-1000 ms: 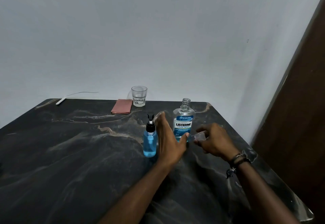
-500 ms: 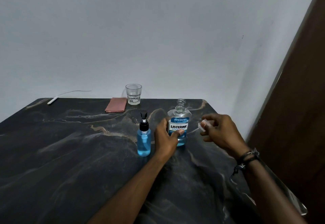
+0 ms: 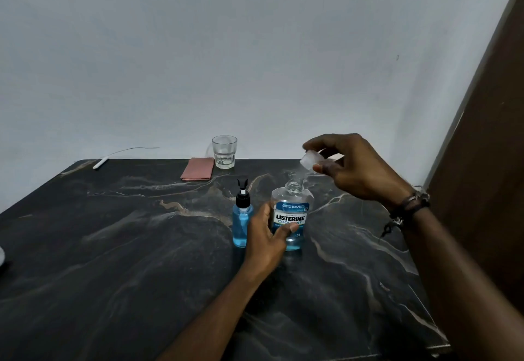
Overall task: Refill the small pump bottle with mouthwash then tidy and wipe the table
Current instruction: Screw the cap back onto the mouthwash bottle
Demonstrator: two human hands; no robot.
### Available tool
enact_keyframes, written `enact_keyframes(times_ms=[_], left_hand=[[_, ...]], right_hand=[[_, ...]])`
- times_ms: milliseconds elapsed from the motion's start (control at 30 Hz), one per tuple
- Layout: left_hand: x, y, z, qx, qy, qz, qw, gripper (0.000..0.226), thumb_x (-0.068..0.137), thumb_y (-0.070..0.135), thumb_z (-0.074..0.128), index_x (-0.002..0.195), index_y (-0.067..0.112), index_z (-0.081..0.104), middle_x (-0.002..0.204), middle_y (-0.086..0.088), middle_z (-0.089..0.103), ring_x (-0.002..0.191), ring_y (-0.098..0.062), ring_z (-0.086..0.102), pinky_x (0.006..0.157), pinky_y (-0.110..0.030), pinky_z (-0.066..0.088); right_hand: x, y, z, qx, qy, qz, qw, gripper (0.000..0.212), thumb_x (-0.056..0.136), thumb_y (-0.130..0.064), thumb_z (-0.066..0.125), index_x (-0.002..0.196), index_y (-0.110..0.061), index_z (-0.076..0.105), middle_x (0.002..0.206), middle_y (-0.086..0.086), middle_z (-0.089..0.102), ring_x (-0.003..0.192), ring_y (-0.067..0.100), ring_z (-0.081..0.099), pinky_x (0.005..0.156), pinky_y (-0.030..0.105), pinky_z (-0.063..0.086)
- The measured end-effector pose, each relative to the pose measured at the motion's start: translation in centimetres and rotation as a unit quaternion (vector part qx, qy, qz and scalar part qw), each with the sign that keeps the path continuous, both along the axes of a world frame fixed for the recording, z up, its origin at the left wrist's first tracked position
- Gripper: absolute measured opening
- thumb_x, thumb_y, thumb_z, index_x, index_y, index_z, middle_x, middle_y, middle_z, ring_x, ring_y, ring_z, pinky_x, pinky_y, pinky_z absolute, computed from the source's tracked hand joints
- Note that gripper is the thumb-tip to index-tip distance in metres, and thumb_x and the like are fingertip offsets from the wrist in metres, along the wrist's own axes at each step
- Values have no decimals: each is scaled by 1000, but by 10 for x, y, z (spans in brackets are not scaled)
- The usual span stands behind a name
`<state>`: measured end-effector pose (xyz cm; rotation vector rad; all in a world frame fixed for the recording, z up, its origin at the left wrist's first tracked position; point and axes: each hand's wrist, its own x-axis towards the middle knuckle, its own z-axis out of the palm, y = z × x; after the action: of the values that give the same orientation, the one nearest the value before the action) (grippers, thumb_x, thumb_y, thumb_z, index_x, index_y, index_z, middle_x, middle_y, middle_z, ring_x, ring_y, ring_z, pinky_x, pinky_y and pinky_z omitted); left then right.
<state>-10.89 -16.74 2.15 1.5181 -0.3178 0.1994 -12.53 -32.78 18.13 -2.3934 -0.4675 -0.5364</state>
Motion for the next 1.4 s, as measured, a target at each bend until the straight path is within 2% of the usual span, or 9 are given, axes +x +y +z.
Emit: enact_keyframes(times_ms=[200, 367, 567, 667, 767, 900, 967, 1100, 1400], left_hand=[[-4, -2, 0, -14, 6, -13, 1000, 37, 84, 3, 72, 110, 24, 57, 109, 1, 71, 103, -11, 69, 84, -20, 57], [-3, 0, -1, -22, 12, -16, 1000, 38, 84, 3, 72, 109, 28, 57, 111, 1, 71, 104, -10, 68, 87, -23, 57], [-2, 1, -2, -28, 7, -22, 999, 38, 84, 1, 71, 117, 14, 57, 111, -2, 71, 104, -12, 69, 90, -28, 58], [-2, 0, -1, -24, 10, -21, 999, 39, 84, 2, 71, 119, 13, 57, 113, -3, 71, 106, -13, 69, 91, -30, 57], [-2, 0, -2, -25, 11, -20, 999, 39, 84, 2, 72, 114, 22, 58, 110, 3, 71, 103, -6, 69, 88, -24, 57], [-1, 1, -3, -16, 13, -21, 1000, 41, 84, 4, 72, 120, 18, 58, 113, 2, 71, 104, -4, 68, 84, -18, 57], [-1, 1, -3, -19, 11, -19, 1000, 42, 84, 3, 72, 120, 17, 58, 112, 2, 72, 104, -5, 69, 83, -18, 57], [-1, 1, -3, -25, 16, -24, 999, 41, 84, 2, 71, 118, 20, 57, 113, 4, 71, 105, -3, 67, 86, -18, 56], [0, 0, -3, -24, 19, -25, 999, 43, 84, 3, 72, 121, 18, 56, 115, 2, 70, 108, -9, 67, 88, -20, 56]], right_hand=[[2, 17, 9, -113, 4, 43, 993, 41, 83, 4, 68, 115, -22, 71, 102, -8, 69, 93, 8, 63, 79, 19, 50], [3, 21, 10, -132, 25, 43, 990, 45, 80, 6, 69, 112, -26, 72, 99, -12, 71, 79, -15, 61, 65, 1, 42], [4, 26, 10, -200, 26, 41, 979, 48, 78, 8, 67, 115, -22, 72, 109, -5, 74, 87, 0, 66, 68, 3, 45], [4, 31, 15, -224, 30, 29, 974, 37, 81, -4, 72, 115, -19, 72, 107, -2, 75, 96, 10, 68, 81, 25, 55], [2, 37, 18, -259, 30, -11, 965, 17, 84, -32, 73, 98, -23, 75, 86, -6, 74, 84, 15, 68, 69, 31, 53], [0, 39, 17, -307, 34, -60, 949, 64, 75, -66, 67, 121, -21, 65, 108, 0, 72, 96, 19, 66, 74, 33, 52], [-3, 38, 19, -290, 46, -33, 955, 67, 78, -52, 74, 135, -22, 56, 121, 2, 68, 107, 19, 63, 82, 33, 51], [-5, 40, 21, -292, 36, -11, 956, 45, 82, -13, 73, 124, -25, 65, 114, -2, 72, 101, 18, 66, 82, 37, 55], [-6, 41, 22, -283, 37, -5, 958, 42, 80, 0, 67, 116, -23, 70, 107, -1, 74, 97, 18, 67, 81, 40, 56]])
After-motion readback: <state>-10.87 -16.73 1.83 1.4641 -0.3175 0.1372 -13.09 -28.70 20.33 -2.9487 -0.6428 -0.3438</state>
